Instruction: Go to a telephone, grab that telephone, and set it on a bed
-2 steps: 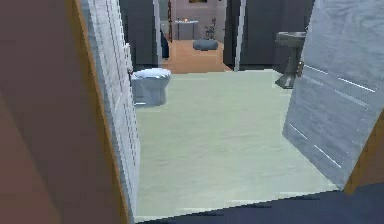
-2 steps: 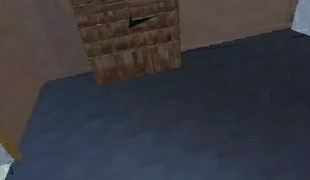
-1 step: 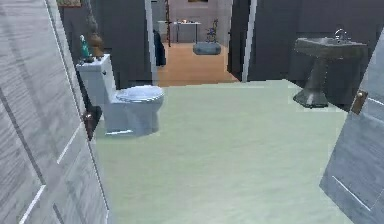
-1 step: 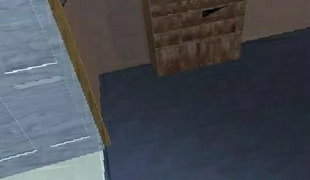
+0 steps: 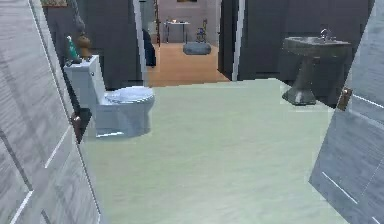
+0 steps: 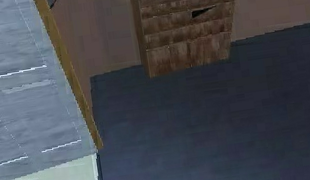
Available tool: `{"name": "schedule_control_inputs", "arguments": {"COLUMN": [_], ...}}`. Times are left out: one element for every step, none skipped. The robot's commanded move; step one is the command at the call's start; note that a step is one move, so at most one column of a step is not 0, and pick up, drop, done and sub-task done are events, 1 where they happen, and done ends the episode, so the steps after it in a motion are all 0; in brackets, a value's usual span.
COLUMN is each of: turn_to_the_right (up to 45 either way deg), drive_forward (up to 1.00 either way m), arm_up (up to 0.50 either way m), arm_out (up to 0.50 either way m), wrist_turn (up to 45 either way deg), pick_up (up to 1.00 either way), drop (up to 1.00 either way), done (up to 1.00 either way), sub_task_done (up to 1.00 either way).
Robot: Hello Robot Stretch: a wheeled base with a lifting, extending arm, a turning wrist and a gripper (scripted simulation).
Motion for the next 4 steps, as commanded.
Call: {"name": "schedule_control_inputs", "arguments": {"turn_to_the_right": [45.0, 45.0, 42.0, 0.0], "drive_forward": [0.0, 0.0, 0.0, 0.1], "arm_up": [0.0, 0.0, 0.0, 0.0], "arm_out": [0.0, 0.0, 0.0, 0.0], "wrist_turn": [0.0, 0.0, 0.0, 0.0], "pick_up": [0.0, 0.0, 0.0, 0.0], "drop": [0.0, 0.0, 0.0, 0.0], "done": [0.0, 0.0, 0.0, 0.0], "sub_task_done": [0.0, 0.0, 0.0, 0.0]}}
